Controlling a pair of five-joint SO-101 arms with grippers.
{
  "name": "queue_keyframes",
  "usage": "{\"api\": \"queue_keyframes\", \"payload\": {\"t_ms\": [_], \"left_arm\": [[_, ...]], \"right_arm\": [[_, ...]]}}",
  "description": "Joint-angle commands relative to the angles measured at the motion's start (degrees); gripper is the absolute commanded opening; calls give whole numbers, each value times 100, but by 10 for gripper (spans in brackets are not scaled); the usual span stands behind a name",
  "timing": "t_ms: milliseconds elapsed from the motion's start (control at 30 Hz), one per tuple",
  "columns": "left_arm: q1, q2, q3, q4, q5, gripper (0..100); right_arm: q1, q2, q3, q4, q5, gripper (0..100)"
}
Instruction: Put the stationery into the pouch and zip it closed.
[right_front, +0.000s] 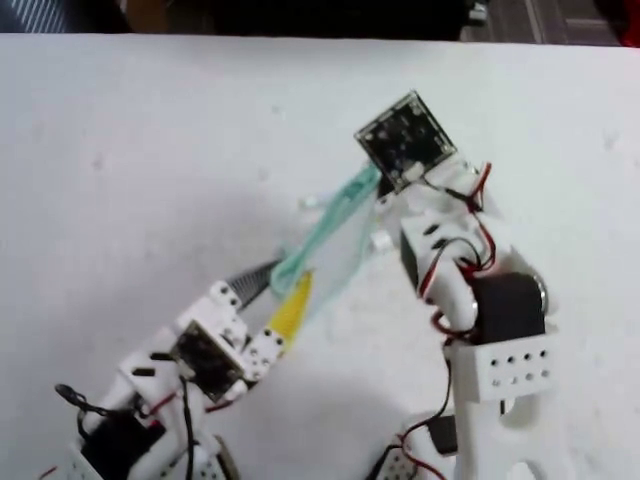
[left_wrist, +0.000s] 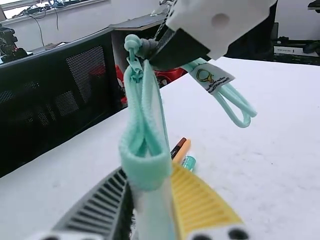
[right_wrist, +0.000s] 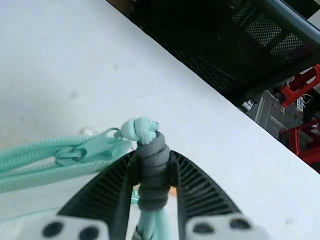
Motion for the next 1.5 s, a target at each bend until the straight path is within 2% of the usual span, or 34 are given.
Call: {"api": "queue_keyframes", "payload": {"t_ms": [0, 67, 133, 267, 400, 467, 600, 733, 867, 967, 1067, 1167, 1333, 1467], "left_arm": [[-4, 48, 360, 132, -62, 23], [-4, 48, 360, 123, -62, 23], [-4, 48, 360, 114, -62, 23], [-84, 48, 316, 105, -35, 23], [-602, 48, -44, 211, 0, 23], [-927, 48, -422, 527, 158, 23], [-1481, 48, -1152, 1213, 334, 23], [-1921, 48, -1029, 1231, 334, 23], [-2510, 48, -607, 747, 404, 23], [-2905, 48, -316, 343, 765, 23], [-3073, 48, -149, 211, 1204, 23], [-3090, 48, -132, 281, 1345, 23], [-3108, 48, -185, 396, 1380, 23], [-3556, 48, -677, 853, 1600, 23]], "right_arm": [[101, -330, -70, 189, -105, 128], [-127, -690, -70, 391, -105, 241], [-382, -1103, -79, 769, -53, 301], [-549, -2018, -79, 1569, -53, 285], [-549, -2756, -79, 2229, -44, 284], [-541, -2958, -44, 2396, 18, 284], [-488, -2756, 158, 2519, 598, 283], [-40, -2035, 809, 1965, 756, 283], [585, -1218, 1143, 1077, 738, 283], [655, -514, 1134, 708, 747, 282], [453, 207, 1081, 356, 765, 233], [110, 936, 976, 84, 897, 185], [-532, 2018, 774, -312, 1196, 206], [-769, 2809, 668, -989, 1512, 206]]}}
